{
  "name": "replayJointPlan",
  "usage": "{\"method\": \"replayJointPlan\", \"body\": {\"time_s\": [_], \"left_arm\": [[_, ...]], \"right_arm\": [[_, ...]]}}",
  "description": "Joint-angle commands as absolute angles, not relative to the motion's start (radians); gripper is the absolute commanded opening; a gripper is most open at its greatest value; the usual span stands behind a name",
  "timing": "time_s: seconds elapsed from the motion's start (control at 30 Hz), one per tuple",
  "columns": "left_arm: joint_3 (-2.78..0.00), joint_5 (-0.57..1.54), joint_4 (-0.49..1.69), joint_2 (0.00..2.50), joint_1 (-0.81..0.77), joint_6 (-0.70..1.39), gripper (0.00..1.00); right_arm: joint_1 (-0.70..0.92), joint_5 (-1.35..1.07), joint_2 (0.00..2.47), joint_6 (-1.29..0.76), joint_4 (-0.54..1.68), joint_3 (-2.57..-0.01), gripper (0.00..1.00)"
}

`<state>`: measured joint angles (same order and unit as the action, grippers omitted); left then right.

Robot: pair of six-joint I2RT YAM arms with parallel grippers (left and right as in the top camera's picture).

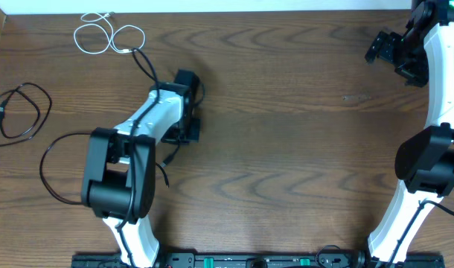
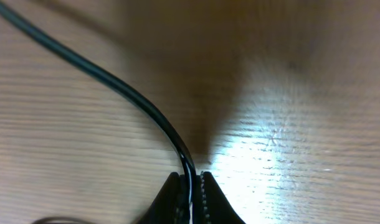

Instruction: Untangle cables

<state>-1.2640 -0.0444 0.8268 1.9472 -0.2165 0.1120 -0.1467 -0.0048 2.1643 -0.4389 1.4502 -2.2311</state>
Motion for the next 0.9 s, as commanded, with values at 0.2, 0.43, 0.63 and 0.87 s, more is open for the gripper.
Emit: {"method": "replayJointPlan", "body": {"time_s": [0.2,0.43,0.63,0.87], "left_arm": [[-1.287,-0.071,0.761,1.69,-0.029,0.35,0.07],[-1.287,-0.071,0.726,1.64,0.161,0.38,0.08],[-1.287,0.094,0.623,1.644,0.266,0.379,0.08],[-1.287,0.329,0.445,1.644,0.295,0.38,0.08]], "right_arm": [[-0.149,-0.003,2.173,-0.429,1.452,-2.23,0.99],[-0.149,-0.003,2.173,-0.429,1.452,-2.23,0.99],[-0.149,-0.003,2.173,-0.429,1.452,-2.23,0.99],[-0.149,-0.003,2.173,-0.429,1.452,-2.23,0.99]]}}
